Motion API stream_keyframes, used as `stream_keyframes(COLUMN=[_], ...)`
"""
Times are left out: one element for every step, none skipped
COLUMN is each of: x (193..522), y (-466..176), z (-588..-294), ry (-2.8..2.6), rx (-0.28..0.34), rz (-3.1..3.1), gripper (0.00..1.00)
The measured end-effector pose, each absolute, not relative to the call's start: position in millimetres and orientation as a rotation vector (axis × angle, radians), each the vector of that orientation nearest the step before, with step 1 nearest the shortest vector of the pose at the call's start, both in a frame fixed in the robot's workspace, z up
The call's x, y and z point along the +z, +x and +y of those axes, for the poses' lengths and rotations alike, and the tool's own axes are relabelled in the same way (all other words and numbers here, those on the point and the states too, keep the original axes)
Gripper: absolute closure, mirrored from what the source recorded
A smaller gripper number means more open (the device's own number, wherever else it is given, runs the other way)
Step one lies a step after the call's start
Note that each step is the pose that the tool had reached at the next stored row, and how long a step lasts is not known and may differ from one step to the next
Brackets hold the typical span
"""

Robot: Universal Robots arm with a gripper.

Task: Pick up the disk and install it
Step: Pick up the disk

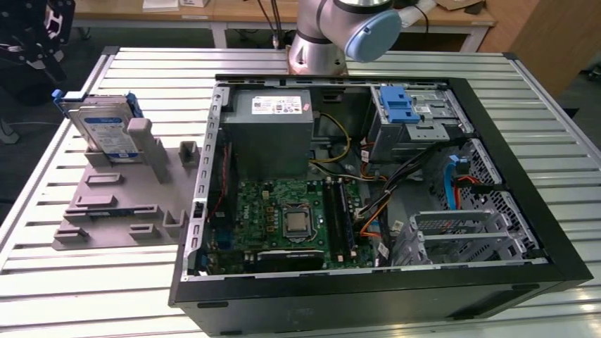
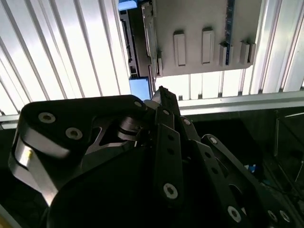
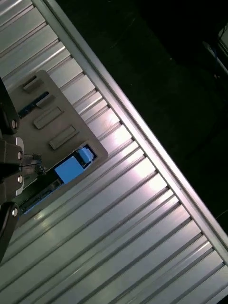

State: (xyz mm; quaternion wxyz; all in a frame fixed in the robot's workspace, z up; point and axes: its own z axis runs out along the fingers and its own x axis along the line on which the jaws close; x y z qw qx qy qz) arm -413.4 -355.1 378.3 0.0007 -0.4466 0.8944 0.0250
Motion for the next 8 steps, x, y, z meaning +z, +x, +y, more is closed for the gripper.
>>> stream_keyframes(x=[378.3,378.3,378.3,378.3,378.2,378.2,378.2,378.2], y=[-413.4,-413.4,-413.4,-413.3,-413.3,-413.4,-413.4,-413.4], z=[-355.1,-355.1,-355.1,-355.1,-355.1,-355.1,-355.1,-355.1], ry=[-1.418,-1.433,-1.446,-1.457,-1.467,-1.476,-1.487,-1.500], rx=[0.079,0.078,0.077,0.077,0.076,0.075,0.074,0.074], rz=[2.801,2.793,2.786,2.779,2.773,2.768,2.762,2.755], gripper=[0.89,0.89,0.89,0.89,0.89,0.89,0.89,0.89])
